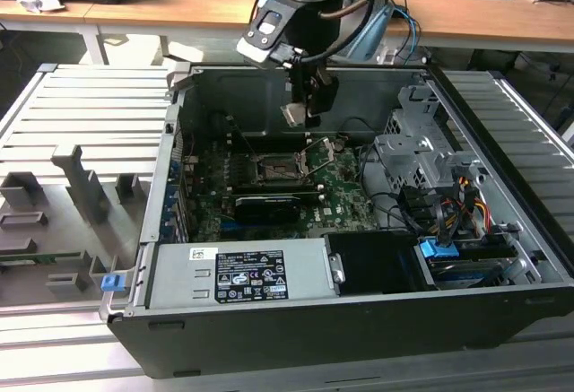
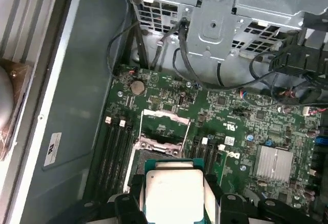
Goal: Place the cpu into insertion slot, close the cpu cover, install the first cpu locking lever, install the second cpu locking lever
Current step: 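Place the cpu into insertion slot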
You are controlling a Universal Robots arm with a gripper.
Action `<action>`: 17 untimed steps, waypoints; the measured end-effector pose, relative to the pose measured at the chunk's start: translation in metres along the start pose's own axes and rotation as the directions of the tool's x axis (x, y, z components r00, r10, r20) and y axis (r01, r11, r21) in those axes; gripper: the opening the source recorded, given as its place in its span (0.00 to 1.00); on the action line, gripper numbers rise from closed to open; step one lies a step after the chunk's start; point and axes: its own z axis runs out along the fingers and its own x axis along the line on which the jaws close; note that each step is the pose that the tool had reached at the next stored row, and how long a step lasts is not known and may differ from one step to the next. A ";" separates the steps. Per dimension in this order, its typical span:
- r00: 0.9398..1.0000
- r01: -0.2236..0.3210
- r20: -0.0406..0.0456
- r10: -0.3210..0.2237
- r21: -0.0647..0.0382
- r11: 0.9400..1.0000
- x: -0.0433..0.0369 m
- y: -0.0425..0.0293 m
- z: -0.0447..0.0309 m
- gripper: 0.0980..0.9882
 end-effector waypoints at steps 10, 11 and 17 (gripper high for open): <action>0.988 -0.152 0.014 0.152 -0.007 0.988 -0.0001 -0.0003 0.0025 0.50; 0.987 -0.163 0.015 0.163 -0.007 0.987 -0.0001 -0.0003 0.0027 0.50; 0.961 -0.277 0.026 0.277 -0.014 0.961 -0.0001 -0.0006 0.0044 0.50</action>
